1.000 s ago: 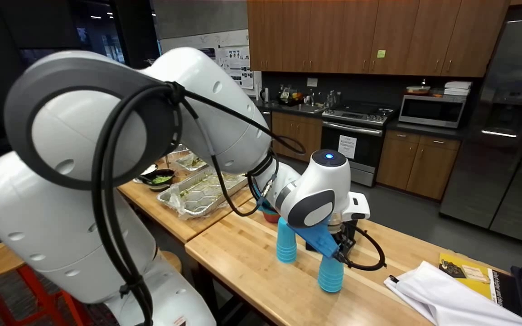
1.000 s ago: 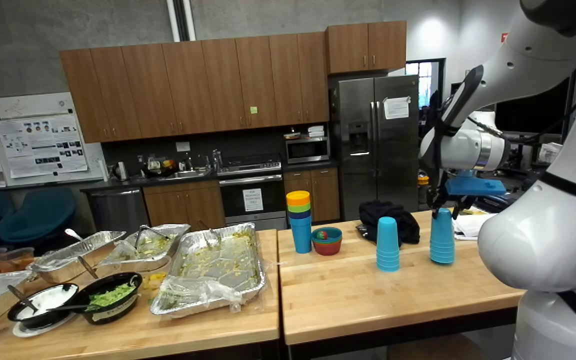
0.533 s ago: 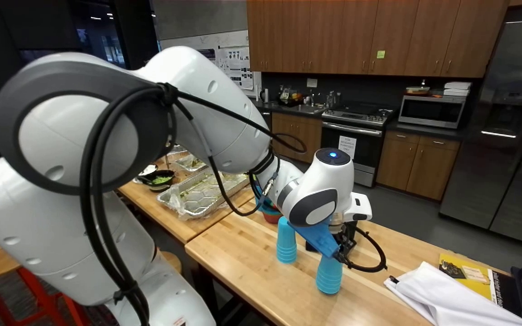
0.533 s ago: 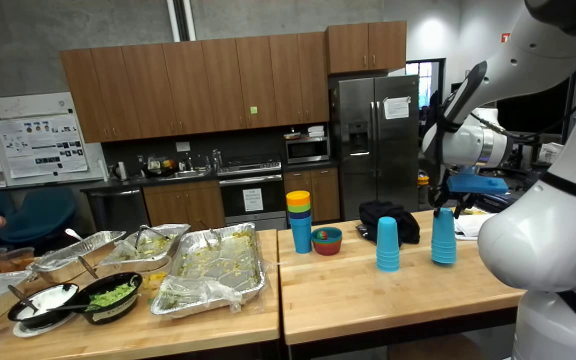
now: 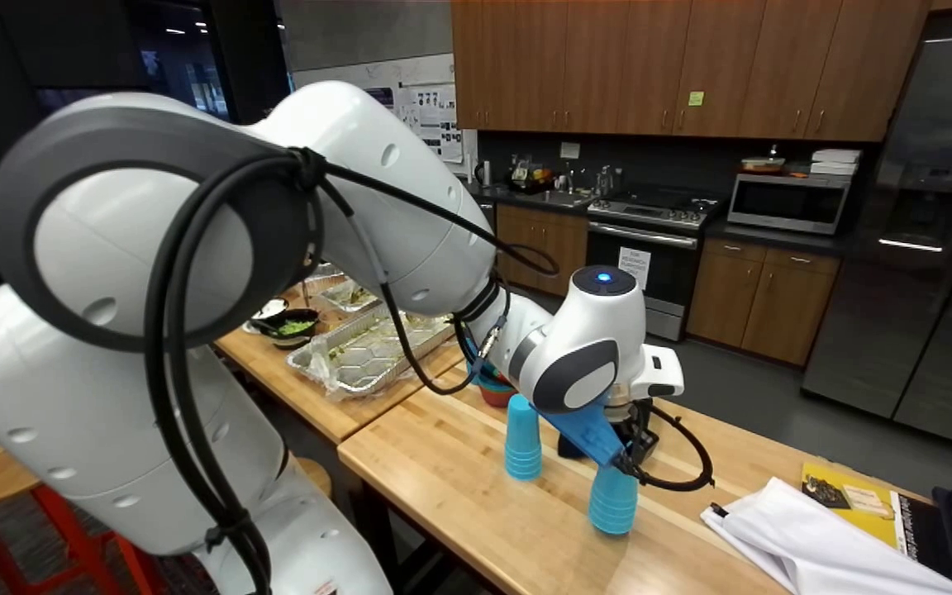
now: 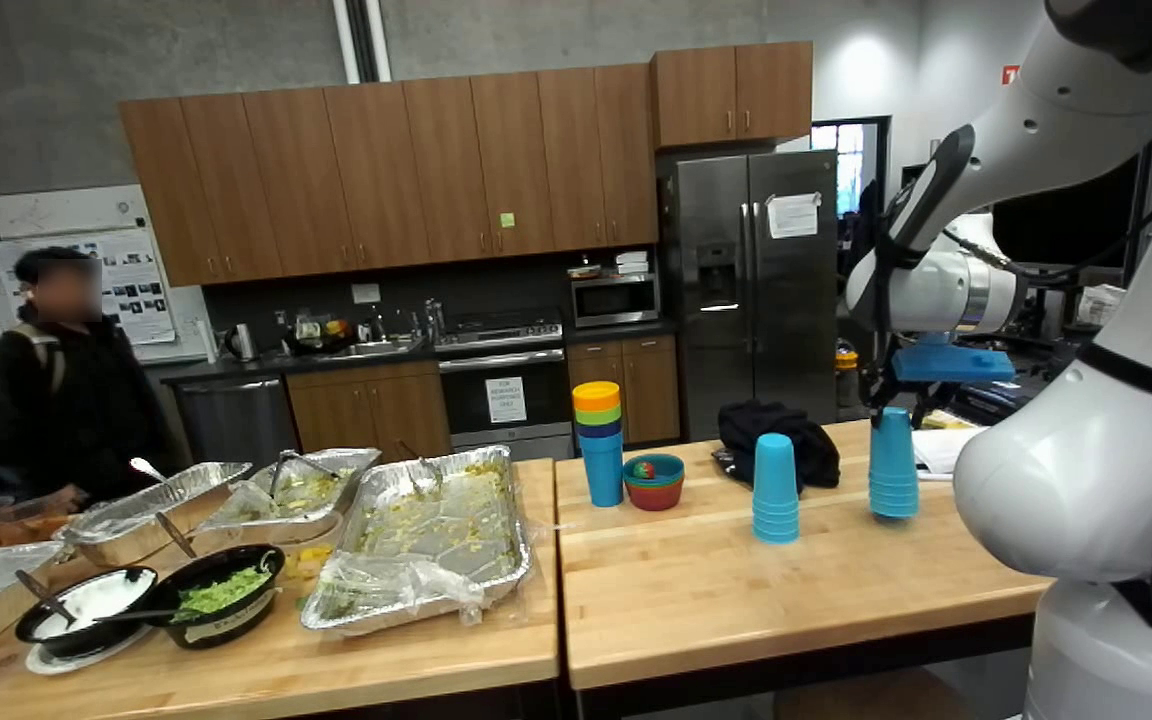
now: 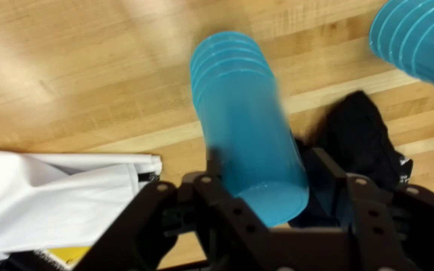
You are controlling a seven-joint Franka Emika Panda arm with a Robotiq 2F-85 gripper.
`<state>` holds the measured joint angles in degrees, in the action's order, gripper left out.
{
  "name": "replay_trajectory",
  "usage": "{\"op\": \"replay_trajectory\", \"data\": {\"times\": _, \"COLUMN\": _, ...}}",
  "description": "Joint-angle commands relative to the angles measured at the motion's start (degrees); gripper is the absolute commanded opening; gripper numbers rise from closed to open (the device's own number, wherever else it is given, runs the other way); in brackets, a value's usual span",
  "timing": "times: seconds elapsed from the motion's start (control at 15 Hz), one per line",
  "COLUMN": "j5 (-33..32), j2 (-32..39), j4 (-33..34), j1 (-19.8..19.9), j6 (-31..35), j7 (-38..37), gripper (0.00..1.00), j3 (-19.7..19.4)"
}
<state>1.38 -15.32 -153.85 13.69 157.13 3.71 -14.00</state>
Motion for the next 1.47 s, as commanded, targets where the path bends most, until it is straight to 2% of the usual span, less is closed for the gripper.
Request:
{"op": "replay_trajectory", "data": {"times": 0.0, "j5": -4.62, "j2": -0.16, "j4": -0.99, "j1": 3.32, "j6": 5.55, "j7": -5.56, "gripper": 0.34, "j3": 2.6}}
{"op": "replay_trajectory", "data": {"times": 0.07, "j5": 4.58, "j2": -2.2, "j4": 0.19, "j1": -3.09, "j6": -4.04, "j7": 3.56, "gripper": 0.34, "j3": -1.92}}
{"op": "replay_trajectory", "data": {"times": 0.13, "j5": -2.79, "j2": -0.7, "j4": -0.52, "j1": 2.07, "j6": 1.96, "j7": -3.92, "gripper": 0.34, "j3": 1.84}}
{"op": "replay_trajectory", "data": {"times": 0.2, "j5": 6.38, "j2": -2.59, "j4": 0.38, "j1": -4.22, "j6": -6.36, "j7": 5.5, "gripper": 0.34, "j3": -2.54}}
{"op": "replay_trajectory", "data": {"times": 0.27, "j5": -0.2, "j2": -1.07, "j4": -0.17, "j1": 0.48, "j6": -1.46, "j7": -1.77, "gripper": 0.34, "j3": 1.07}}
{"op": "replay_trajectory", "data": {"times": 0.33, "j5": 6.07, "j2": -2.28, "j4": 0.57, "j1": -3.59, "j6": -7.36, "j7": 5.04, "gripper": 0.34, "j3": -1.85}}
{"op": "replay_trajectory", "data": {"times": 0.4, "j5": 0.93, "j2": -1.13, "j4": 0.0, "j1": -0.12, "j6": -3.04, "j7": -0.83, "gripper": 0.34, "j3": 0.93}}
{"op": "replay_trajectory", "data": {"times": 0.47, "j5": 3.93, "j2": -1.72, "j4": 0.46, "j1": -2.03, "j6": -6.3, "j7": 2.43, "gripper": 0.34, "j3": -0.42}}
{"op": "replay_trajectory", "data": {"times": 0.53, "j5": -1.01, "j2": -0.81, "j4": -0.54, "j1": 0.89, "j6": -0.5, "j7": -2.93, "gripper": 0.34, "j3": 2.06}}
{"op": "replay_trajectory", "data": {"times": 0.6, "j5": 2.52, "j2": -1.63, "j4": 0.32, "j1": -1.52, "j6": -5.24, "j7": 1.56, "gripper": 0.34, "j3": 0.03}}
{"op": "replay_trajectory", "data": {"times": 0.67, "j5": -1.72, "j2": -0.76, "j4": -0.42, "j1": 0.9, "j6": -0.91, "j7": -2.72, "gripper": 0.34, "j3": 2.0}}
{"op": "replay_trajectory", "data": {"times": 0.73, "j5": 4.17, "j2": -1.96, "j4": 0.63, "j1": -2.93, "j6": -7.46, "j7": 4.0, "gripper": 0.34, "j3": -1.09}}
{"op": "replay_trajectory", "data": {"times": 0.8, "j5": -0.52, "j2": -0.83, "j4": -0.07, "j1": 0.09, "j6": -3.0, "j7": -1.2, "gripper": 0.34, "j3": 1.31}}
{"op": "replay_trajectory", "data": {"times": 0.87, "j5": 3.63, "j2": -1.66, "j4": 0.6, "j1": -2.47, "j6": -7.51, "j7": 3.6, "gripper": 0.34, "j3": -0.79}}
{"op": "replay_trajectory", "data": {"times": 0.93, "j5": -1.1, "j2": -0.54, "j4": -0.12, "j1": 0.55, "j6": -2.37, "j7": -2.06, "gripper": 0.34, "j3": 1.59}}
{"op": "replay_trajectory", "data": {"times": 1.0, "j5": -0.13, "j2": -0.65, "j4": 0.03, "j1": -0.02, "j6": -3.06, "j7": -1.08, "gripper": 0.34, "j3": 1.01}}
{"op": "replay_trajectory", "data": {"times": 1.07, "j5": -1.93, "j2": -0.15, "j4": -0.22, "j1": 1.14, "j6": -0.51, "j7": -3.32, "gripper": 0.34, "j3": 1.79}}
{"op": "replay_trajectory", "data": {"times": 1.4, "j5": -0.96, "j2": 3.71, "j4": -1.35, "j1": 1.73, "j6": 16.16, "j7": -6.35, "gripper": 0.34, "j3": 1.61}}
